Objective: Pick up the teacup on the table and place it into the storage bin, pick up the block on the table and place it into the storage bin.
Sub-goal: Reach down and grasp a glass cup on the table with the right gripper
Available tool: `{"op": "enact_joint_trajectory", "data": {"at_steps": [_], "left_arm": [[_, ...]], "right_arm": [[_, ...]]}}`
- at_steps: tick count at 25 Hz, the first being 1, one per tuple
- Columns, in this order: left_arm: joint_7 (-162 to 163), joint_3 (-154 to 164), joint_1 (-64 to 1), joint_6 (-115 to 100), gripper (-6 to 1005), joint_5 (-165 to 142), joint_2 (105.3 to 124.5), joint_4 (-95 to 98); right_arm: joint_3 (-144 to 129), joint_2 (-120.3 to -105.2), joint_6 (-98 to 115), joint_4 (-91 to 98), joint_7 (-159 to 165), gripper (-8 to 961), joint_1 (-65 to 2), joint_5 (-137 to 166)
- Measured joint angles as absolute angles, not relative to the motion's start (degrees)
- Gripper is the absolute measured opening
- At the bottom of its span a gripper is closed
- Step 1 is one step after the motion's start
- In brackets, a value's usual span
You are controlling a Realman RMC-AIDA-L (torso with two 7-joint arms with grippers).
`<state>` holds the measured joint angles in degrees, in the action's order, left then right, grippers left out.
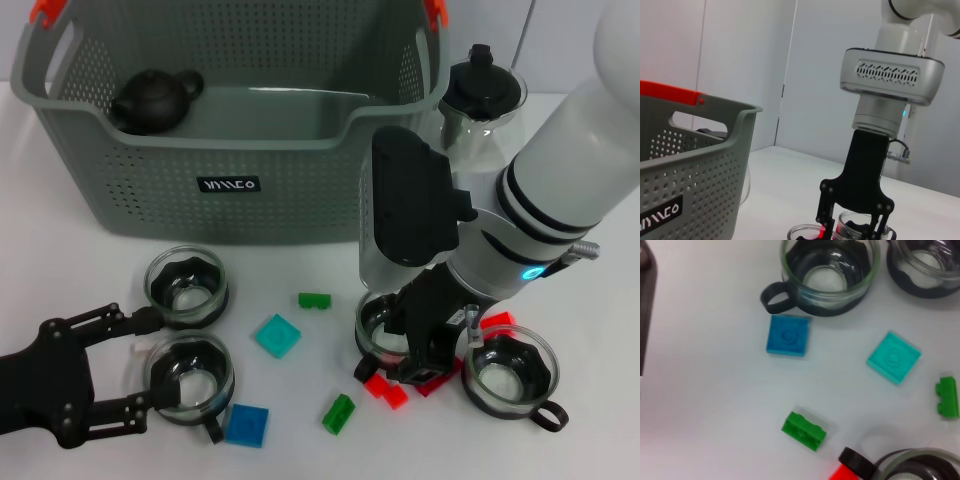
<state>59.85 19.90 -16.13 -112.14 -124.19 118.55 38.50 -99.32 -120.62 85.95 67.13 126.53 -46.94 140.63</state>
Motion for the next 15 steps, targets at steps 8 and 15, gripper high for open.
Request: {"op": "enact_joint_trajectory", "data": {"at_steps": [8,15], "left_arm": [[59.9,19.9,-16.1,-112.1,825,-124.0,118.57,38.5],[59.8,19.9,-16.2,-112.1,825,-123.8,118.57,38.5]], "right_arm": [[-100.3,-120.73,83.1,63.7,126.7,533,-46.5,141.9],[-102.2,-120.75,80.9,61.9,126.4,489,-46.1,141.6]]}}
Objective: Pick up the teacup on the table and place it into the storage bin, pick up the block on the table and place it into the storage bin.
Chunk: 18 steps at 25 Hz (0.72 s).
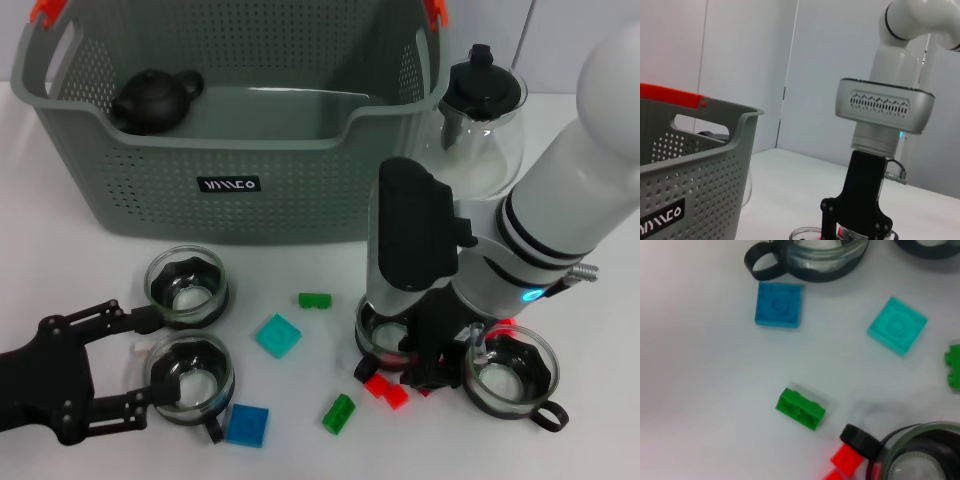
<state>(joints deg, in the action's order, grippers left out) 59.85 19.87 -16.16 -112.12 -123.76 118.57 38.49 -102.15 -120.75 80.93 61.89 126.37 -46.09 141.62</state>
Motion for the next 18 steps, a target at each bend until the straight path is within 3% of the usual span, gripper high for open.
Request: {"op": "enact_joint_trajectory", "data": {"at_steps": [8,13,18], "left_arm": [[59.9,19.9,-16.2,-112.1,824,-123.6,118.57,38.5],[59.9,19.8,-16.1,-112.0,824,-123.6,118.57,38.5],[59.9,19.8,-16.0,-112.1,825,-123.5,118.57,38.7]], "right_arm": [[-102.0,-120.56,81.3,63.0,126.9,375,-46.0,141.9],[-100.0,-120.41,83.4,64.9,127.0,154,-45.9,142.0],[-90.1,-120.27,89.7,75.4,125.2,71,-43.2,138.9]]}}
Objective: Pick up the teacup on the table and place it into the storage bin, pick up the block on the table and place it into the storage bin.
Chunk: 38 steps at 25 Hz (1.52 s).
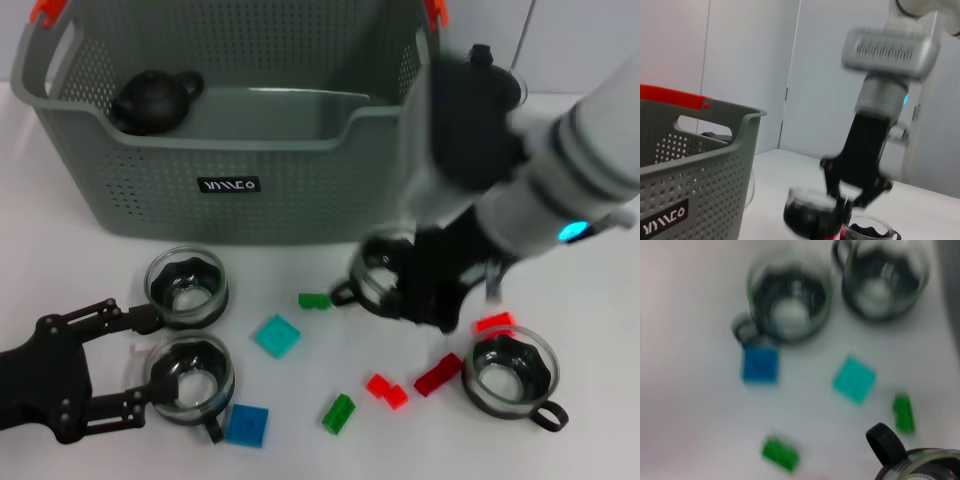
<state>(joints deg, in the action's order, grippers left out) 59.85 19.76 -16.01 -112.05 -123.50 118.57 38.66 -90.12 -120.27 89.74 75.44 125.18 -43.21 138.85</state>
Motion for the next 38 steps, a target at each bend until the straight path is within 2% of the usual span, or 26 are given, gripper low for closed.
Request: {"op": "enact_joint_trajectory", "data": {"at_steps": [8,14,20,30,33,38], "left_arm": [[59.9,19.6,-16.0,-112.1,825,-123.5,118.57,38.7],[59.9,18.9,-16.2,-112.2,825,-123.5,118.50,38.6],[59.9,18.9,-16.4,-112.1,825,-123.5,118.68,38.3],[59.9,17.7,-16.3,-111.5,824,-123.4,119.11,37.1],[59.9,17.7,-16.3,-111.3,824,-123.5,119.23,36.9],[59.9,17.7,-16.3,-111.2,824,-123.5,119.39,36.8]], "right_arm": [[-64.3,-120.06,102.2,78.8,118.0,55,-44.2,111.4],[-64.9,-120.14,85.7,78.3,116.8,57,-45.3,110.3],[-71.5,-120.29,63.3,66.7,124.7,58,-55.3,119.3],[-71.4,-120.20,32.9,23.0,130.5,60,-79.4,128.8],[-72.1,-120.55,28.9,18.0,130.6,61,-81.2,129.3],[-72.8,-120.51,29.7,16.1,130.8,62,-80.1,129.0]]}}
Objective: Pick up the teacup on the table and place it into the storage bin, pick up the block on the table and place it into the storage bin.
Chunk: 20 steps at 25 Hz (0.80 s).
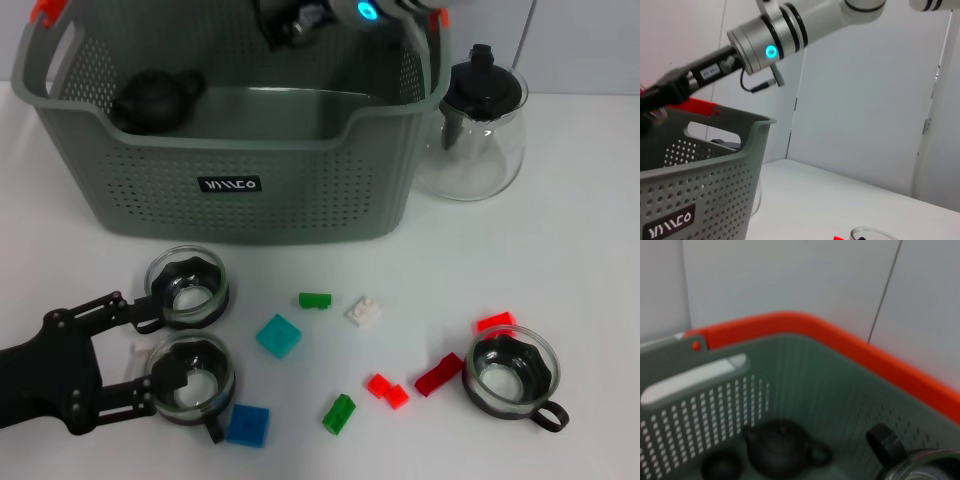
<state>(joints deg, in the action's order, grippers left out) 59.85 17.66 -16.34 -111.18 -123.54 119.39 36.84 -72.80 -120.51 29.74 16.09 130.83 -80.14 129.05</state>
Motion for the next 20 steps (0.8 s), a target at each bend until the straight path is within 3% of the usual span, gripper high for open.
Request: {"op": "enact_joint_trajectory", "data": {"at_steps": [20], "left_arm": [[60.2,18.0,-16.1,-111.2,824,-124.0,119.76,36.3]], "right_arm": [[-73.3,-120.23,34.6,15.7,131.3,66,-75.8,129.4]]}}
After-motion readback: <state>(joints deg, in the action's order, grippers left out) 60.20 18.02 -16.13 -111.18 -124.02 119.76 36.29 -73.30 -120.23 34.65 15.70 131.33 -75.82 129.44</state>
